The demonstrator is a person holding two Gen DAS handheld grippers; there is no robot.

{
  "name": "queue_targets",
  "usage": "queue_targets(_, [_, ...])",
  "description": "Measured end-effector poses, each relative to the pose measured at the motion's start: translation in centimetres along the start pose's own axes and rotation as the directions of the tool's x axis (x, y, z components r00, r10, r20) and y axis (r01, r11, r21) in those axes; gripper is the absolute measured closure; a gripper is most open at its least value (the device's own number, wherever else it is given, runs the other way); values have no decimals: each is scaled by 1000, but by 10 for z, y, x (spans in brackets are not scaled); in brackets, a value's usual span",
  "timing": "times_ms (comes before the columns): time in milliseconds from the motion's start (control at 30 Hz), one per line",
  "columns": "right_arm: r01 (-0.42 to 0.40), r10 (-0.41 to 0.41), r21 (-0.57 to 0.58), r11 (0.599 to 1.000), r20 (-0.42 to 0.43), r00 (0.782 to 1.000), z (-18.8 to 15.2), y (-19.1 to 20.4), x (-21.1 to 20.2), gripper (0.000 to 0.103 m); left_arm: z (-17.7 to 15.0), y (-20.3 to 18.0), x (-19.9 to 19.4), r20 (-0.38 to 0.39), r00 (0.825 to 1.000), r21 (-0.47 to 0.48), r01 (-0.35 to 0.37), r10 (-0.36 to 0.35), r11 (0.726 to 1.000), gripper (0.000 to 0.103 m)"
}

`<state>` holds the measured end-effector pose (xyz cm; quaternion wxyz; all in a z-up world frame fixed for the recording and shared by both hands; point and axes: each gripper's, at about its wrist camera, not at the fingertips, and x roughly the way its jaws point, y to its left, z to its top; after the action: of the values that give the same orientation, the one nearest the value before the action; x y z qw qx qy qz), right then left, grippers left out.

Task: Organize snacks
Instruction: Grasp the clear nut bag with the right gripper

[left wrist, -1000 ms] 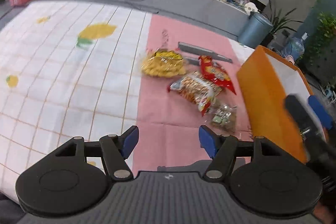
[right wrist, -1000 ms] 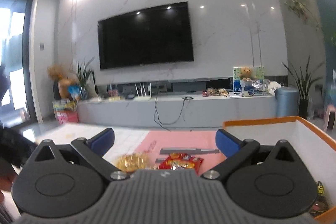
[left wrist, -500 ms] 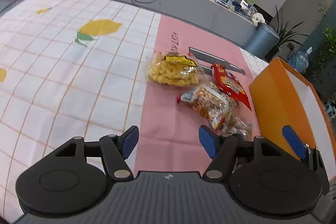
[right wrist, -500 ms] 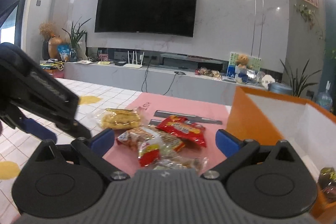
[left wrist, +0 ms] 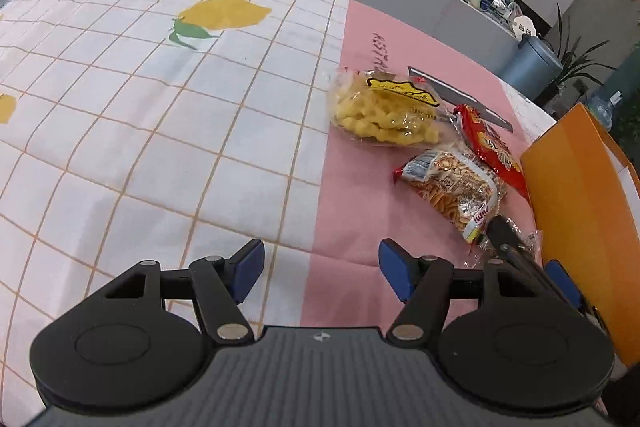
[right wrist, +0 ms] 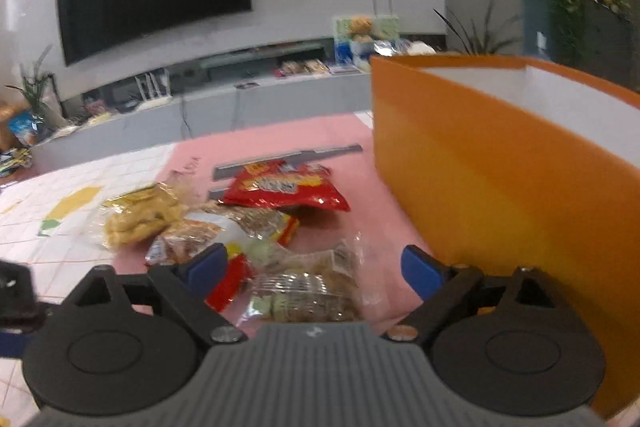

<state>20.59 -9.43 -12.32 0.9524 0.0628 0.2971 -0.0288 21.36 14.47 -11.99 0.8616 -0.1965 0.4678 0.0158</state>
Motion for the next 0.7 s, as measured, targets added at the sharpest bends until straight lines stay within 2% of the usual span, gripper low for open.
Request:
queue_targets(100, [13, -13, -2, 1000, -52, 999, 1, 0, 10, 13, -1, 0, -2, -1, 1000, 2, -3, 3, 1000, 26])
queue_targets(200, [7, -6, 17, 1000, -80, 997, 0, -4, 16, 20, -2, -1, -3, -1, 1000, 6, -7, 7, 1000, 26])
queue_targets(233, [6, -4, 20, 1000, -78, 997, 0, -5, 16, 23, -3, -2, -4, -2, 1000, 9, -8, 8, 1000, 26])
queue_targets(267, [0, 1, 17, 1000, -75, 997, 0, -5, 16, 32, -3, -2, -4, -3, 1000, 9, -8, 8, 1000, 26])
queue_targets(333, [-4, 5, 9, 1000, -68, 998, -1, -6, 15, 37, -4, -3, -5, -4, 1000, 11, -5, 5, 1000, 26])
queue_targets(367, [-17, 18, 12, 1000, -60, 998, -2, -7, 13, 43, -5, -3, -6, -4, 1000, 12, -4, 5, 1000, 26])
queue_targets(533, [-44, 42, -45, 998, -42, 998, -5, -6, 3, 48, -7, -9, -10, -4, 1000, 25, 8, -8, 1000, 26])
queue_targets(700, [-43, 43, -125, 991, -8, 999, -10, -3, -10, 53, -7, -26, -23, 46, 998, 95, 30, -35, 995, 26])
